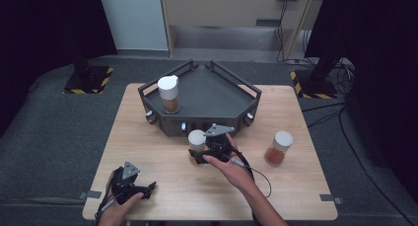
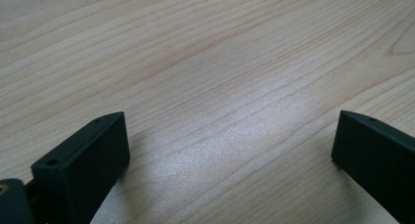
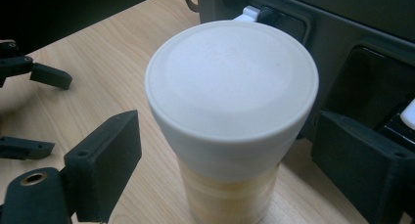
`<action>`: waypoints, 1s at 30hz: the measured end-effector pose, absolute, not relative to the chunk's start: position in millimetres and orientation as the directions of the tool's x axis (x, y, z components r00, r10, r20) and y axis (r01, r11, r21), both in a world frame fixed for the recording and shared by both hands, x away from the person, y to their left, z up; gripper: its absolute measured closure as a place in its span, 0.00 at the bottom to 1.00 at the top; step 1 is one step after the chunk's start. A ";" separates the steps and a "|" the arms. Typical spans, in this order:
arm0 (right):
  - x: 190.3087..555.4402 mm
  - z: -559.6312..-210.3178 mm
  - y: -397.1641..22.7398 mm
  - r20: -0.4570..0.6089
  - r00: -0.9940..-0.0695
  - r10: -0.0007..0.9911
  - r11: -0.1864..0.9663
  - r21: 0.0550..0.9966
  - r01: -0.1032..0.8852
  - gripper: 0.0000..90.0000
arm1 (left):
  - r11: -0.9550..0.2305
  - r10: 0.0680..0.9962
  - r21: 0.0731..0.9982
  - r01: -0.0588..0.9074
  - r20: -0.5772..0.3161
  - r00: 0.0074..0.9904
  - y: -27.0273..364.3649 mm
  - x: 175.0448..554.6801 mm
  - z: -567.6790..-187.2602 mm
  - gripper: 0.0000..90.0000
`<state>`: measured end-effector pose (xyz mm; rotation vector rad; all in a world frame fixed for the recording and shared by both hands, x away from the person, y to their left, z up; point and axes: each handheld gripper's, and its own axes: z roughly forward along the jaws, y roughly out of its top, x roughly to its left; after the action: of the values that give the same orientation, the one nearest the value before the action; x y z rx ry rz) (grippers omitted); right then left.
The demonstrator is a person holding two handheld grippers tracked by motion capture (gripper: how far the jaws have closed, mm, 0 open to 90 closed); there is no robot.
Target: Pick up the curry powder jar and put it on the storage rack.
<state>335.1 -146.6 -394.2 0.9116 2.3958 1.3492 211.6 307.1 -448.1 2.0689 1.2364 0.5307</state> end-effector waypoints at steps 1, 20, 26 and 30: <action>335.5 -394.3 -145.9 0.088 -0.774 0.627 0.378 0.835 0.401 0.14 | -0.335 0.882 0.715 0.614 0.009 0.470 307.1 211.6 -448.1 0.00; 342.7 -390.6 -124.8 0.060 -0.770 0.635 0.404 0.824 0.398 0.23 | -0.334 0.883 0.715 0.614 0.009 0.470 307.0 211.5 -448.1 0.00; 344.5 -390.0 -123.3 0.057 -0.768 0.638 0.406 0.823 0.399 0.30 | -0.334 0.883 0.715 0.614 0.010 0.469 306.8 211.4 -448.2 0.00; 344.4 -390.4 -124.5 0.058 -0.767 0.639 0.401 0.826 0.396 0.35 | -0.335 0.883 0.715 0.614 0.010 0.469 306.8 211.4 -448.1 0.00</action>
<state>344.4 -124.5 -390.4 0.9077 2.3926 1.3007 211.4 306.8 -448.1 2.0689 1.2371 0.5332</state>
